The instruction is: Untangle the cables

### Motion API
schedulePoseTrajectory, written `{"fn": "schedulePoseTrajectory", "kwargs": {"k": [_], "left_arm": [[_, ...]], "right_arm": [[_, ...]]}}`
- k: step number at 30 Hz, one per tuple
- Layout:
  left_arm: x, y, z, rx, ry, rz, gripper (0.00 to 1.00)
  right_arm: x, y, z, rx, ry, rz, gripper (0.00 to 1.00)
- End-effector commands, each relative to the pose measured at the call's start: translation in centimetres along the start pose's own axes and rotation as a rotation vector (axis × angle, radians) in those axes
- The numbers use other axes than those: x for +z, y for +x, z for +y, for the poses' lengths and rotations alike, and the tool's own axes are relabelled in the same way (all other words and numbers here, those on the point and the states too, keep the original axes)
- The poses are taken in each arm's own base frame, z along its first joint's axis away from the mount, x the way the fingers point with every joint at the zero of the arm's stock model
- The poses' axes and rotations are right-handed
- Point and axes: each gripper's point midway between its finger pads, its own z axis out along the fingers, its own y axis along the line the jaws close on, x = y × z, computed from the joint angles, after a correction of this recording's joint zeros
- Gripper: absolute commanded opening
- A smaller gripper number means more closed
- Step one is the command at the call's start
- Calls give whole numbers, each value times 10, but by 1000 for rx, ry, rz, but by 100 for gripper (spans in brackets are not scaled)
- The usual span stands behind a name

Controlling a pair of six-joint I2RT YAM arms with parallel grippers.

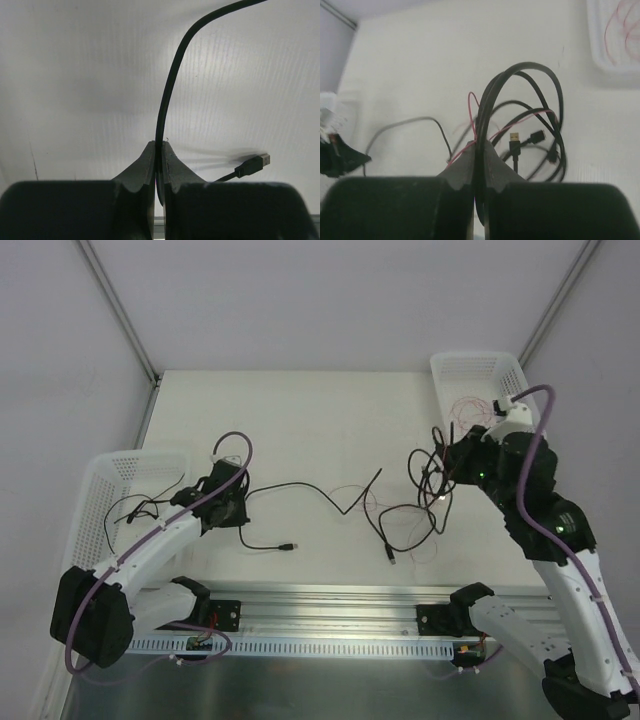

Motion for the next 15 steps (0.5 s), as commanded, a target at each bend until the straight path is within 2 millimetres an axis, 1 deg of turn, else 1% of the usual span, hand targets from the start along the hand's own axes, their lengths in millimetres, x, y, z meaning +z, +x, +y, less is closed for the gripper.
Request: {"fn": "schedulePoseTrajectory", "kwargs": {"k": [1,2,3,4,5,6,7,8,9,10,11,12,13,14,15], "left_arm": [[-11,-12,-11,-37,75,-58,0],[-15,-15,-12,-39,93,-77,0],[-18,-14,-14,-41,104,-80,2],[-21,-13,-18,-40,135,-80,4],[-26,-16,-21,-45,157,-97,6],[-29,-16,-24,-44,176,-100,13],[-32,-15,-28,-44,202,-98,18],[-37,-18,-31,-44,226,-112,27],[-40,-18,-34,-42,245,-112,35],[-44,-16,-42,-32,292,-101,48],[-52,-21,-48,-28,328,-112,54],[-56,-23,-53,-21,352,-112,60],[-62,-24,-61,2,385,-113,76],[-71,-30,-71,20,423,-123,81],[-77,-34,-77,37,442,-133,85]], "right_arm": [[24,66,-12,28,15,172,1],[27,73,-19,30,37,171,1],[30,82,-24,33,55,184,1],[35,102,-36,27,95,222,1],[37,109,-40,26,110,234,1],[38,117,-45,23,129,248,1],[40,131,-54,15,161,274,1],[41,138,-59,11,177,288,1],[41,142,-62,12,185,295,1],[41,147,-63,11,184,303,1],[42,157,-65,11,184,324,1],[41,160,-64,15,176,326,1],[41,165,-64,19,168,337,1],[42,171,-66,20,171,349,1],[41,173,-66,22,164,351,1]]}}
